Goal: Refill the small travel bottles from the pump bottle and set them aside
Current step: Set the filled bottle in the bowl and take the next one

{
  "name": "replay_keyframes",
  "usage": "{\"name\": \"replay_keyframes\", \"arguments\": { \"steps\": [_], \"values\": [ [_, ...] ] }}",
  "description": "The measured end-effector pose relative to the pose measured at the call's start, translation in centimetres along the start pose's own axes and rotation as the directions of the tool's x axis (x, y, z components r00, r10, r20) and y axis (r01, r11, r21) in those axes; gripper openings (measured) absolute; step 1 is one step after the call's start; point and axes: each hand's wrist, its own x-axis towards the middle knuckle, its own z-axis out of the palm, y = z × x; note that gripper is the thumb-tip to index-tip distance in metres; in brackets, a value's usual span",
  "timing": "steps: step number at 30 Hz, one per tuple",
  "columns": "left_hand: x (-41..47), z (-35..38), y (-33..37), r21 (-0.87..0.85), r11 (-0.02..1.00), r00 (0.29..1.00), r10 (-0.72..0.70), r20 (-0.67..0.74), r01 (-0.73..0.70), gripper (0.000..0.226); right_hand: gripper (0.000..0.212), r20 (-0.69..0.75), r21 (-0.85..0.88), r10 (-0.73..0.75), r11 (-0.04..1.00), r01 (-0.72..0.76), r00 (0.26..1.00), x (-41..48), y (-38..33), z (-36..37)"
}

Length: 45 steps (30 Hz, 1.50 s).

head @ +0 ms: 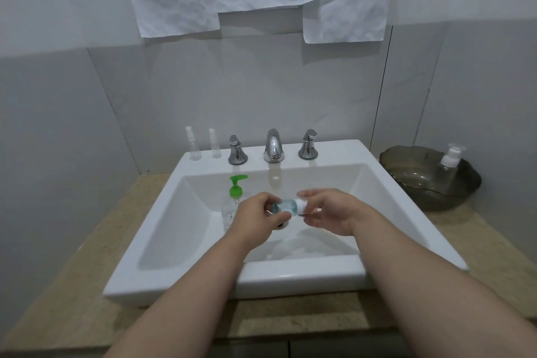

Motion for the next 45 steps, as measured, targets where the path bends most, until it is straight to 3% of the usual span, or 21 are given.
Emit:
{"name": "replay_keyframes", "arguments": {
  "steps": [2,5,9,11,14,18,20,23,28,34,37,40,42,45],
  "values": [
    [0.1,-0.1,-0.2,-0.024,1.0,1.0,-0.015,-0.018,0.014,0.032,0.048,-0.011,0.066,-0.043,0.997,0.044,0.999,-0.1,-0.3,-0.4],
    [0.0,0.1,-0.1,-0.03,1.0,1.0,-0.001,-0.006,0.0,0.032,0.041,-0.035,0.091,0.022,0.996,-0.019,0.999,-0.2,-0.4,-0.7],
    [0.0,0.2,0.0,-0.031,0.999,1.0,0.02,-0.007,-0.02,0.033,0.074,-0.051,-0.063,0.123,0.99,-0.126,0.991,0.0,-0.1,-0.3],
    [0.0,0.1,0.0,-0.013,1.0,1.0,0.026,-0.011,-0.026,0.034,0.08,-0.064,-0.1,0.148,0.983,-0.154,0.987,0.2,0.1,-0.3],
    [-0.1,0.1,0.2,-0.013,0.999,0.999,0.038,-0.008,-0.039,0.035,0.067,-0.068,-0.081,0.166,0.982,-0.171,0.984,0.4,0.3,-0.1],
    [-0.2,0.1,0.2,-0.003,0.999,0.999,0.043,-0.001,-0.043,0.034,0.023,-0.042,-0.049,0.1,0.994,-0.102,0.994,-0.4,-0.1,0.2],
    [-0.2,0.0,0.3,-0.003,0.999,0.999,0.038,-0.011,-0.038,0.035,0.039,-0.018,0.018,0.068,0.998,-0.068,0.997,-0.7,-0.2,0.0],
    [-0.3,0.0,0.4,-0.01,0.999,0.999,0.038,-0.018,-0.038,0.035,0.029,-0.004,0.035,0.103,0.994,-0.103,0.995,-0.7,-0.3,0.2],
    [-0.5,0.0,0.7,-0.038,0.999,0.999,0.015,-0.038,-0.017,0.032,0.034,-0.089,0.071,0.147,0.988,-0.141,0.985,0.6,0.1,0.1],
    [-0.2,0.1,0.4,-0.095,0.993,0.995,-0.076,-0.065,0.07,0.028,0.009,-0.291,0.315,0.017,0.946,0.079,0.957,0.8,-0.4,-0.5],
    [0.4,0.2,0.3,-0.147,0.981,0.99,-0.133,-0.047,0.125,0.03,0.018,-0.471,0.221,-0.074,0.955,0.199,0.879,2.0,-0.2,-1.2],
    [1.2,0.3,0.3,-0.161,0.974,0.985,-0.169,-0.04,0.16,0.035,0.035,-0.687,-0.224,-0.312,0.95,0.218,0.656,3.3,-1.1,-2.1],
    [1.5,0.4,0.2,-0.134,0.976,0.984,-0.178,-0.029,0.173,0.039,0.039,-0.73,-0.381,-0.427,0.902,0.201,0.533,3.9,-2.3,-2.5],
    [1.7,0.6,-0.3,-0.056,0.987,0.989,-0.148,-0.004,0.148,0.044,0.05,-0.69,-0.453,-0.502,0.861,0.23,0.522,5.0,-4.2,-2.7]
  ]
}}
